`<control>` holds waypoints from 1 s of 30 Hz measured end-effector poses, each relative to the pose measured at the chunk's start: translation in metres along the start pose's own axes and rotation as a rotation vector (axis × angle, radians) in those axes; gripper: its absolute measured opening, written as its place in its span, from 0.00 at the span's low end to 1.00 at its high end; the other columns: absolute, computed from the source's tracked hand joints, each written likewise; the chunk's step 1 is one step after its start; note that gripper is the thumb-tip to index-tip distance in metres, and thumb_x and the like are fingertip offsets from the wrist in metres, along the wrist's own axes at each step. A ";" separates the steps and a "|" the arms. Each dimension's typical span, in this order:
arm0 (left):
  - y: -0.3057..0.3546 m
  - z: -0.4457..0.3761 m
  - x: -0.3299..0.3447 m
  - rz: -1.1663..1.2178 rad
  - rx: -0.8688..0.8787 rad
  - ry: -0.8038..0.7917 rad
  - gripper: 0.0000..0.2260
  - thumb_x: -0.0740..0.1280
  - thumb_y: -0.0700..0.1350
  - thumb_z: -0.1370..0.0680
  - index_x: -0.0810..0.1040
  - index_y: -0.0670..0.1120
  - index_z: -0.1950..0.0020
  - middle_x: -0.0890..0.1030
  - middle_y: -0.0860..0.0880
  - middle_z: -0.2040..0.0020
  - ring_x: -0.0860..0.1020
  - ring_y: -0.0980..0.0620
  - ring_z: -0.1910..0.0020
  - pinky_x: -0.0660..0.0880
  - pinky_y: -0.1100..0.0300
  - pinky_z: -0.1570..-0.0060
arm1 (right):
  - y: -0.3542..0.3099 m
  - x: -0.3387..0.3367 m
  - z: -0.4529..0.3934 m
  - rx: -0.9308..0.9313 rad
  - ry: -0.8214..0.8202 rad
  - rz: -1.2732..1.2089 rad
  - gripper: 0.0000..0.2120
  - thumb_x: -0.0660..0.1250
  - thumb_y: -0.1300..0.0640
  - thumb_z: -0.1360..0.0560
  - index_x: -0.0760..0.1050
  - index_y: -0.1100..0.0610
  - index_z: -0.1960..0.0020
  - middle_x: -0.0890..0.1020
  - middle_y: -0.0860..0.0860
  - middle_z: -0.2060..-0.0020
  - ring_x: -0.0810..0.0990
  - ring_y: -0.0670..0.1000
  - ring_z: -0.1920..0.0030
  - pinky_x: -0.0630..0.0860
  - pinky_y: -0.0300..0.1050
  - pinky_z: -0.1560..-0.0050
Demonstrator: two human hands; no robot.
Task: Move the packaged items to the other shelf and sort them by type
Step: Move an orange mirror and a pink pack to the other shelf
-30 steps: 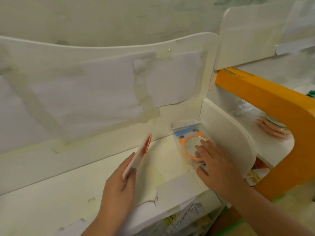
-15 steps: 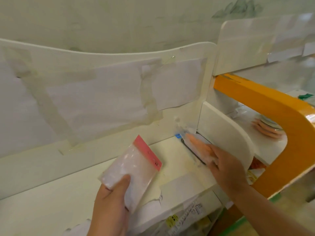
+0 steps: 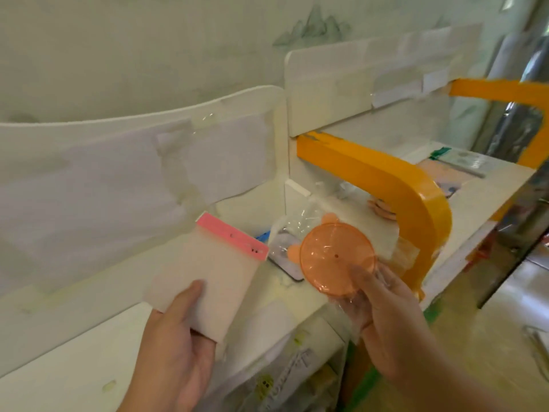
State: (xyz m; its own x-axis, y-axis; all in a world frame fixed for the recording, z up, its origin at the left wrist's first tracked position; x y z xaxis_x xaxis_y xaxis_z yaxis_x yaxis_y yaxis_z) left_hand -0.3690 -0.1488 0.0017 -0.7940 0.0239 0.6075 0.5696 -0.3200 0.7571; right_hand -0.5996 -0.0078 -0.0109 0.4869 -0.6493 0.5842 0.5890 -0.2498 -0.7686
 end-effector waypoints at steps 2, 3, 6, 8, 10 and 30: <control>-0.002 0.009 0.016 0.023 0.004 -0.028 0.17 0.61 0.34 0.20 0.77 0.45 0.33 0.85 0.47 0.41 0.83 0.50 0.42 0.79 0.48 0.45 | -0.019 -0.006 0.010 0.004 -0.056 -0.035 0.19 0.69 0.58 0.27 0.76 0.55 0.37 0.86 0.53 0.48 0.85 0.56 0.48 0.82 0.50 0.53; -0.004 0.014 0.025 0.033 0.003 -0.037 0.17 0.61 0.35 0.20 0.76 0.44 0.32 0.85 0.47 0.40 0.83 0.49 0.41 0.78 0.46 0.44 | -0.029 -0.011 0.014 0.007 -0.081 -0.052 0.18 0.68 0.59 0.26 0.76 0.56 0.37 0.86 0.54 0.47 0.85 0.56 0.47 0.83 0.50 0.52; -0.012 0.034 0.056 0.078 0.004 -0.043 0.18 0.62 0.35 0.20 0.76 0.43 0.31 0.84 0.46 0.40 0.83 0.48 0.41 0.78 0.45 0.43 | -0.062 -0.026 0.027 0.005 -0.148 -0.132 0.22 0.69 0.60 0.30 0.76 0.58 0.37 0.85 0.57 0.45 0.85 0.59 0.46 0.82 0.56 0.48; -0.020 0.051 0.080 0.108 0.021 -0.052 0.18 0.62 0.35 0.20 0.75 0.42 0.31 0.85 0.46 0.41 0.83 0.47 0.42 0.78 0.46 0.43 | -0.083 -0.039 0.037 -0.018 -0.191 -0.165 0.22 0.68 0.60 0.31 0.76 0.59 0.37 0.85 0.58 0.45 0.85 0.59 0.46 0.83 0.52 0.52; -0.030 0.072 0.101 0.118 0.040 -0.045 0.17 0.62 0.35 0.21 0.76 0.42 0.33 0.85 0.46 0.42 0.84 0.48 0.43 0.78 0.46 0.43 | -0.097 -0.061 0.045 -0.012 -0.211 -0.206 0.23 0.68 0.59 0.31 0.75 0.60 0.36 0.84 0.59 0.45 0.85 0.57 0.47 0.83 0.48 0.56; -0.242 0.186 0.295 0.131 -0.168 -0.018 0.19 0.59 0.30 0.22 0.77 0.47 0.36 0.87 0.45 0.48 0.87 0.45 0.56 0.82 0.49 0.70 | -0.245 -0.314 -0.026 -0.043 0.167 -0.318 0.15 0.61 0.60 0.20 0.74 0.61 0.35 0.86 0.58 0.49 0.86 0.54 0.51 0.83 0.48 0.62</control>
State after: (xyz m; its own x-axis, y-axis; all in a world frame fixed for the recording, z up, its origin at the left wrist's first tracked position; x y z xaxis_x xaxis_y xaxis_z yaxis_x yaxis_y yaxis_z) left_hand -0.7011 0.1112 0.0425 -0.7108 -0.0115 0.7033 0.6227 -0.4751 0.6217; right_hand -0.9132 0.2387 -0.0128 0.1692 -0.6418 0.7480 0.6646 -0.4861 -0.5675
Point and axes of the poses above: each hand's wrist, its own z-axis away from the middle knuckle, its own x-axis out of the palm, y = z × x, the point moved 9 cm from there along -z, towards the middle knuckle
